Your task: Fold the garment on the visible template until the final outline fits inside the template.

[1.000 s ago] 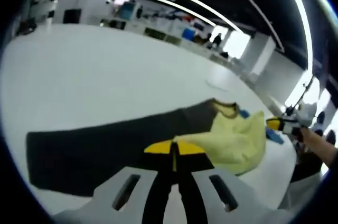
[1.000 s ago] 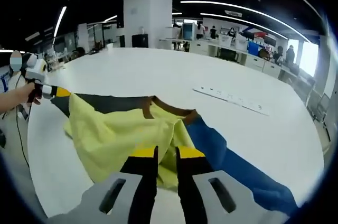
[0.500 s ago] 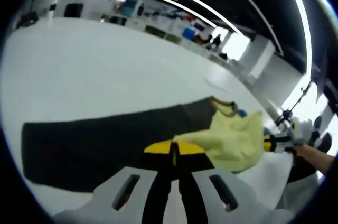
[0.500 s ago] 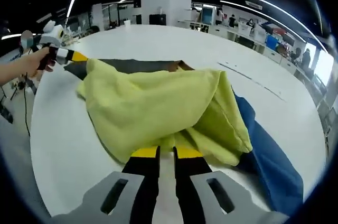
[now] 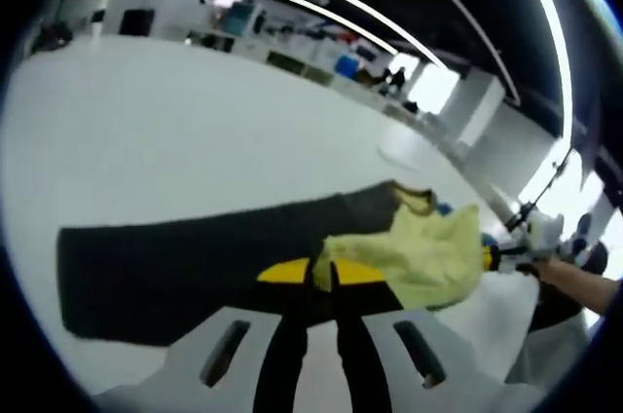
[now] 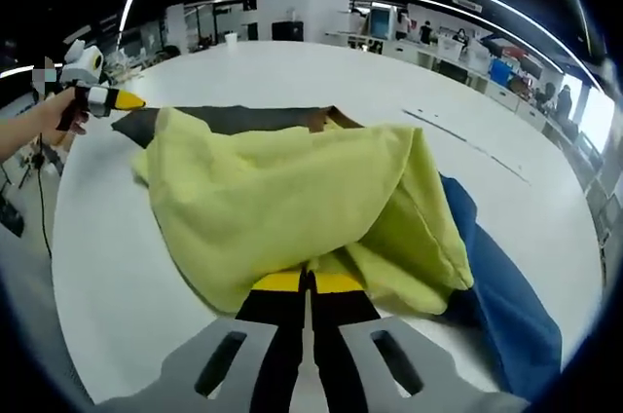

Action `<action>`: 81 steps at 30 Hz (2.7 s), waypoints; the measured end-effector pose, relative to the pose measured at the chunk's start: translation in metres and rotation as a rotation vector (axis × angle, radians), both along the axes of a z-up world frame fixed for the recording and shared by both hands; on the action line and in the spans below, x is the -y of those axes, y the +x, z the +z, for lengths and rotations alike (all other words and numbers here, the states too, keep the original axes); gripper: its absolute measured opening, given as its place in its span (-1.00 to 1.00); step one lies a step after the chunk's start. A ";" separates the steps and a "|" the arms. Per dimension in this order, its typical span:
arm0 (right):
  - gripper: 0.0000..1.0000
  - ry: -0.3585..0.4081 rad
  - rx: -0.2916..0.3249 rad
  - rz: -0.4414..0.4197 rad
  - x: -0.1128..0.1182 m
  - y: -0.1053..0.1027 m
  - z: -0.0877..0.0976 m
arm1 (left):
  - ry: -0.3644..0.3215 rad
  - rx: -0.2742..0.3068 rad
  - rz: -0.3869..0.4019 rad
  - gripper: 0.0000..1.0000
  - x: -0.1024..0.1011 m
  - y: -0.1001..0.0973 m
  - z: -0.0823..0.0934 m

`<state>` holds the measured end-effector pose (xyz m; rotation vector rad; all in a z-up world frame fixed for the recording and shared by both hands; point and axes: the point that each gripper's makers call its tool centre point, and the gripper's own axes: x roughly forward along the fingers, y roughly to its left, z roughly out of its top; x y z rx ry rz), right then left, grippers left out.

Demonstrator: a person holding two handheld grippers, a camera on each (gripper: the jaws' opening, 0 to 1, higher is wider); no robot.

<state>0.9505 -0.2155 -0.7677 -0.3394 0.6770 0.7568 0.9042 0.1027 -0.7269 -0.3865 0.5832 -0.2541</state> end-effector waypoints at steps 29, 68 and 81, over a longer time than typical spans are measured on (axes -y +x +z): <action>-0.97 0.027 0.011 -0.031 0.020 -0.014 0.021 | 0.061 -0.087 -0.074 -1.00 0.018 0.015 -0.038; -0.98 0.104 0.168 -0.078 0.069 -0.071 0.123 | 0.137 0.116 -0.213 -1.00 0.056 -0.033 0.084; -0.98 0.068 0.263 -0.083 0.094 -0.129 0.165 | 0.126 0.182 -0.298 -1.00 0.081 -0.086 0.123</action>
